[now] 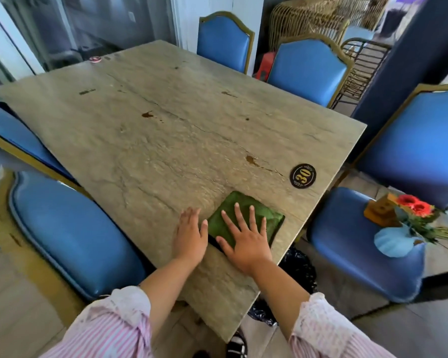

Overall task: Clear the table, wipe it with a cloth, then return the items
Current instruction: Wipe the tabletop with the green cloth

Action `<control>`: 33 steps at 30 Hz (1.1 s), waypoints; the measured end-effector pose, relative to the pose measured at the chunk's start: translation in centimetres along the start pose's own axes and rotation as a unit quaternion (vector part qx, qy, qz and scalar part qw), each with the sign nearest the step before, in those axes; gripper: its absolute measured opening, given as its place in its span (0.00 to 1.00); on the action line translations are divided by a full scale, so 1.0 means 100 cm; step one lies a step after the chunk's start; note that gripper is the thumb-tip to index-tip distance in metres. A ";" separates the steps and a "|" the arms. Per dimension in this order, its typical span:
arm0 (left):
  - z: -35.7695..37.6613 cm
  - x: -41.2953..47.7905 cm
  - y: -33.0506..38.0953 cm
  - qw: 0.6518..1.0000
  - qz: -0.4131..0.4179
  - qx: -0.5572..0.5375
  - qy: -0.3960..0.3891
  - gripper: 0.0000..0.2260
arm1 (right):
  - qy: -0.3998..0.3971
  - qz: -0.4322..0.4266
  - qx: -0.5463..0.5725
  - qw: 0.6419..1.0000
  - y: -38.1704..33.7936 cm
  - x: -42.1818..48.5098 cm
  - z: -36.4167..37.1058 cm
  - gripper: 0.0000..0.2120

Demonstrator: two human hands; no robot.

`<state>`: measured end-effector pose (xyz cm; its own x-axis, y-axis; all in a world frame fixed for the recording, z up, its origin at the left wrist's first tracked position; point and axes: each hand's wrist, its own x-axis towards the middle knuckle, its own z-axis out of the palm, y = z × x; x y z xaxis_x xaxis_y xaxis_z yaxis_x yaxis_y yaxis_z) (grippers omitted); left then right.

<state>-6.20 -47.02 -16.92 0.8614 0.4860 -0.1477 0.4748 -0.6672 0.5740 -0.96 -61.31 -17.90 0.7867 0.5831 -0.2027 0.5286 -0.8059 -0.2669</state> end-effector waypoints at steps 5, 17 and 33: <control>0.001 0.041 -0.003 0.996 0.035 0.077 0.014 0.22 | 0.017 0.053 0.002 0.998 0.009 0.027 -0.006 0.36; 0.009 0.095 -0.010 0.992 0.055 0.106 0.040 0.34 | 0.034 0.128 0.010 0.991 0.052 0.181 -0.052 0.35; 0.005 0.091 -0.009 0.995 0.055 0.038 0.068 0.36 | 0.042 0.094 0.010 0.995 0.036 0.092 -0.028 0.30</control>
<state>1.29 -42.29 -19.15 0.8791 0.4759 0.0271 0.3953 -0.7595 0.5166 9.07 -59.15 -18.13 0.8954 0.4111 -0.1709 0.3642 -0.8972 -0.2499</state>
